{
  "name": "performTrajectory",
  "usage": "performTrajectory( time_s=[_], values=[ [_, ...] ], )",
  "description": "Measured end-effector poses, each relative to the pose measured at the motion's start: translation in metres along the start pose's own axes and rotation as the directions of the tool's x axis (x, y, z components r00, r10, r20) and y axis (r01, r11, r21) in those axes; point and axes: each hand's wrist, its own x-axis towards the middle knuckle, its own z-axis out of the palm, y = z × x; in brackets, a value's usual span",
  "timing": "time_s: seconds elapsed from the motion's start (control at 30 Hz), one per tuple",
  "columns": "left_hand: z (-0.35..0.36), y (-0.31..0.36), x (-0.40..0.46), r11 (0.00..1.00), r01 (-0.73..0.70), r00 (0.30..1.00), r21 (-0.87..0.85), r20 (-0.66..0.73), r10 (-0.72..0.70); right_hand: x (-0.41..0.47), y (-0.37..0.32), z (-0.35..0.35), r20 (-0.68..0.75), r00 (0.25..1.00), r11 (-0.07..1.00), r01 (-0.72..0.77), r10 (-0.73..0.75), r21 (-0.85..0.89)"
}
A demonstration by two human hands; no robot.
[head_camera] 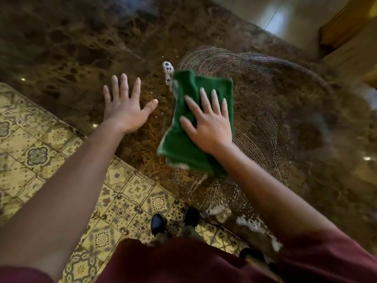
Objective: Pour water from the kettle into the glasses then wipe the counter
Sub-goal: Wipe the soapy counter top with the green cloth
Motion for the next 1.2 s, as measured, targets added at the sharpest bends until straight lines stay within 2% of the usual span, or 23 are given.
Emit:
performTrajectory(
  time_s=[0.07,0.13,0.2,0.3,0.37,0.43,0.5,0.63,0.77,0.83,0.93,1.0,1.1,1.2],
  values=[
    [0.001,-0.001,-0.001,1.0,-0.003,1.0,-0.003,-0.002,0.003,-0.056,0.014,0.005,0.008,0.998,0.997,0.065,-0.065,-0.033],
    [0.002,0.0,-0.001,1.0,-0.008,1.0,0.0,-0.011,0.008,-0.084,0.048,0.004,0.023,0.999,0.997,0.036,-0.034,-0.072],
    [0.004,0.0,-0.001,1.0,-0.015,0.999,0.003,-0.029,0.015,-0.077,0.085,-0.005,0.008,0.996,0.992,-0.092,0.093,-0.091],
    [0.004,0.0,-0.001,1.0,-0.012,0.999,0.015,-0.041,0.012,-0.028,0.115,-0.016,-0.025,0.948,0.948,-0.317,0.316,-0.041],
    [0.003,-0.001,0.0,1.0,-0.01,0.999,0.015,-0.041,0.01,0.007,0.112,-0.021,-0.045,0.908,0.91,-0.415,0.415,0.021],
    [0.002,0.0,0.0,1.0,-0.013,0.999,0.014,-0.043,0.014,0.034,0.095,-0.023,-0.053,0.894,0.895,-0.442,0.445,0.05],
    [0.003,0.0,0.0,1.0,-0.013,0.999,0.018,-0.046,0.014,0.051,0.071,-0.02,-0.048,0.923,0.924,-0.379,0.381,0.041],
    [0.0,0.0,0.0,1.0,-0.004,1.0,0.014,-0.028,0.004,0.043,0.022,-0.01,-0.017,0.987,0.987,-0.161,0.161,0.0],
    [-0.004,-0.002,-0.001,1.0,-0.011,1.0,-0.014,-0.003,0.011,-0.007,0.01,0.0,-0.066,0.996,0.997,0.063,-0.061,0.042],
    [-0.004,-0.001,-0.002,1.0,-0.013,1.0,-0.017,-0.004,0.013,-0.007,0.019,-0.002,-0.117,0.992,0.989,0.067,-0.052,0.131],
    [-0.003,0.0,-0.002,1.0,-0.02,1.0,-0.011,-0.02,0.02,0.037,0.025,-0.013,-0.151,0.974,0.951,-0.122,0.171,0.285],
    [-0.002,0.001,-0.002,1.0,-0.017,1.0,-0.014,-0.017,0.017,0.074,0.023,-0.02,-0.128,0.96,0.932,-0.202,0.25,0.301],
    [-0.004,0.001,0.0,0.999,-0.014,1.0,-0.038,0.017,0.015,0.125,0.01,-0.027,-0.106,0.978,0.955,-0.146,0.178,0.256],
    [-0.007,0.003,0.002,0.999,-0.003,0.999,-0.044,0.046,0.005,0.155,-0.02,-0.025,-0.077,0.997,0.98,0.002,0.014,0.198]
  ],
)
